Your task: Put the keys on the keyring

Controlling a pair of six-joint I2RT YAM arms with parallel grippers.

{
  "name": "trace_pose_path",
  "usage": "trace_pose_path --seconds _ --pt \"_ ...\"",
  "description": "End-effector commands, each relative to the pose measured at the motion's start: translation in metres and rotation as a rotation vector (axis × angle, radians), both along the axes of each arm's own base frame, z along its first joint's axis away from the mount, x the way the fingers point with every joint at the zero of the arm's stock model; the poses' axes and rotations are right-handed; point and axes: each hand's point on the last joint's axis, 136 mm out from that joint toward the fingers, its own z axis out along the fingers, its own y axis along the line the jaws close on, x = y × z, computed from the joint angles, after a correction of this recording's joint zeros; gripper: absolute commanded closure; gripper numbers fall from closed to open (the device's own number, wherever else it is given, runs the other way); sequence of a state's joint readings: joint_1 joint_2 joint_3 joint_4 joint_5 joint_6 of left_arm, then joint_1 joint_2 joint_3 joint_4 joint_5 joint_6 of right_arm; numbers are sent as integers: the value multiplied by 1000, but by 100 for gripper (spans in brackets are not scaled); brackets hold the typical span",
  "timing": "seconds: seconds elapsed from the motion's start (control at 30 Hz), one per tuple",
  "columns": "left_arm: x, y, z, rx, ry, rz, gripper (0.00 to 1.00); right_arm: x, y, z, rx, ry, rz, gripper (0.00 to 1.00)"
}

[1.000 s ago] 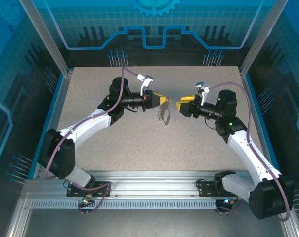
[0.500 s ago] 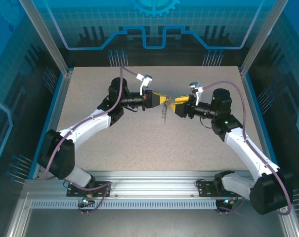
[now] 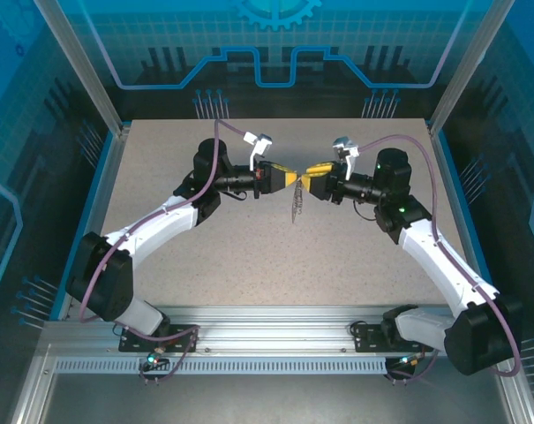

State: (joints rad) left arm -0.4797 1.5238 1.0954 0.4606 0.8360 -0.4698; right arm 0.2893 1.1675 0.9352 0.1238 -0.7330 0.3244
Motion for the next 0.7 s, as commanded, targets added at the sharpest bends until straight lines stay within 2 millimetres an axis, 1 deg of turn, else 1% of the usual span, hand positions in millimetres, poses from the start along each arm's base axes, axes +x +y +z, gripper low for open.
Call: trace_pose_path --seconds 0.0,0.1,0.23,0.5,0.6,0.67 --pt "-8 3 22 -28 -62 -19 100 -2 3 6 -10 -28 14 81" --pt "-6 3 23 -31 -63 -7 100 -6 3 3 -16 -27 20 100" --pt "-4 3 24 -39 -56 8 100 -10 3 -1 -16 -21 23 100" --pt "-3 6 33 -73 -65 35 100 -20 10 -12 -35 -9 58 100" --pt "-4 7 37 -81 -72 38 100 -21 12 -17 -38 1 59 100" --pt "-4 7 37 -85 -72 37 100 -20 13 -17 -33 3 60 100"
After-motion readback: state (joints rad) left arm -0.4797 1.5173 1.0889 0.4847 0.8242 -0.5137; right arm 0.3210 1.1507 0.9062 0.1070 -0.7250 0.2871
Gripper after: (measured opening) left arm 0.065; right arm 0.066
